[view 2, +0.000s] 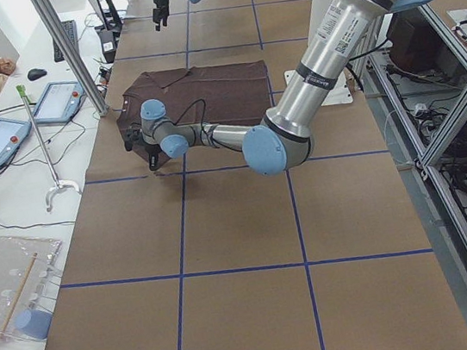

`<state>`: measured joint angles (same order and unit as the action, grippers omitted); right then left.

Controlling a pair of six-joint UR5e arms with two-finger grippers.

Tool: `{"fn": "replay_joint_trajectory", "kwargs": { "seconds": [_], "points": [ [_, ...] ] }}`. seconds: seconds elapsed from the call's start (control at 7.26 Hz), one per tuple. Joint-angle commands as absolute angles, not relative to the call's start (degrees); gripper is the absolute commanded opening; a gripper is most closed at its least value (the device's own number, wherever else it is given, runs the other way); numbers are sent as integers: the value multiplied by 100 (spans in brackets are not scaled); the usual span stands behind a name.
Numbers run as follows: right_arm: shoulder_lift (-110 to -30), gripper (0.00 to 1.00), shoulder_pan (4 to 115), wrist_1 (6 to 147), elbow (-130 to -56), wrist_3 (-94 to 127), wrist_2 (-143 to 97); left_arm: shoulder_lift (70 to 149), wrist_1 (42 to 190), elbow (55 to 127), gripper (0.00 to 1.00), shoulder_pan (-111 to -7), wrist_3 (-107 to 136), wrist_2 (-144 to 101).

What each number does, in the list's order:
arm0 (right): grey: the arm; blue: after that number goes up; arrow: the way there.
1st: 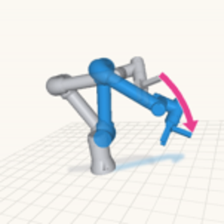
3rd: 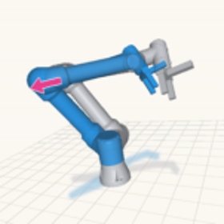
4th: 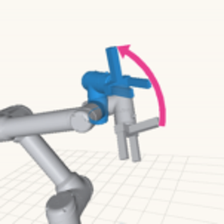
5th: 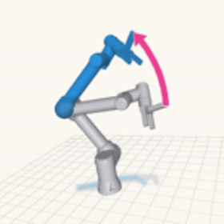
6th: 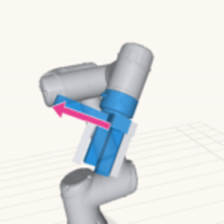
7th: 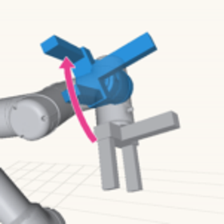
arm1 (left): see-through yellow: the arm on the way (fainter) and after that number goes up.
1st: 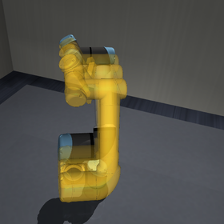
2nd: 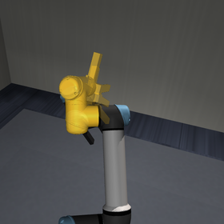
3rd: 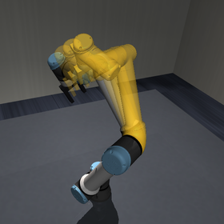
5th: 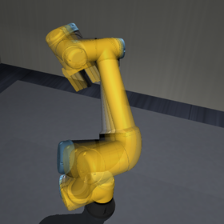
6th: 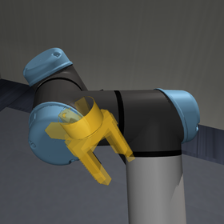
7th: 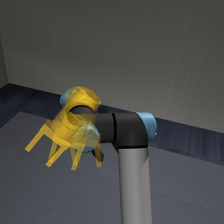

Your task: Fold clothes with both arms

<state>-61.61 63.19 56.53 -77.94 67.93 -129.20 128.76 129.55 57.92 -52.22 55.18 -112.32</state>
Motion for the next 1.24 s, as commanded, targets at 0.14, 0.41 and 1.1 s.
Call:
{"fn": "replay_joint_trajectory", "kwargs": {
  "seconds": [0.14,0.41,1.1],
  "points": [
    [-6152,100,6311,5660,-7787,6794,-12920,12876,12955,5783,46,-5194,5528,-11232],
    [-6152,100,6311,5669,-7778,6794,-12920,12876,12955,5783,44,-5194,5537,-11241],
    [-6144,100,6311,5748,-7770,6794,-12929,12928,12946,5836,0,-5194,5555,-11302]
  ]
}}
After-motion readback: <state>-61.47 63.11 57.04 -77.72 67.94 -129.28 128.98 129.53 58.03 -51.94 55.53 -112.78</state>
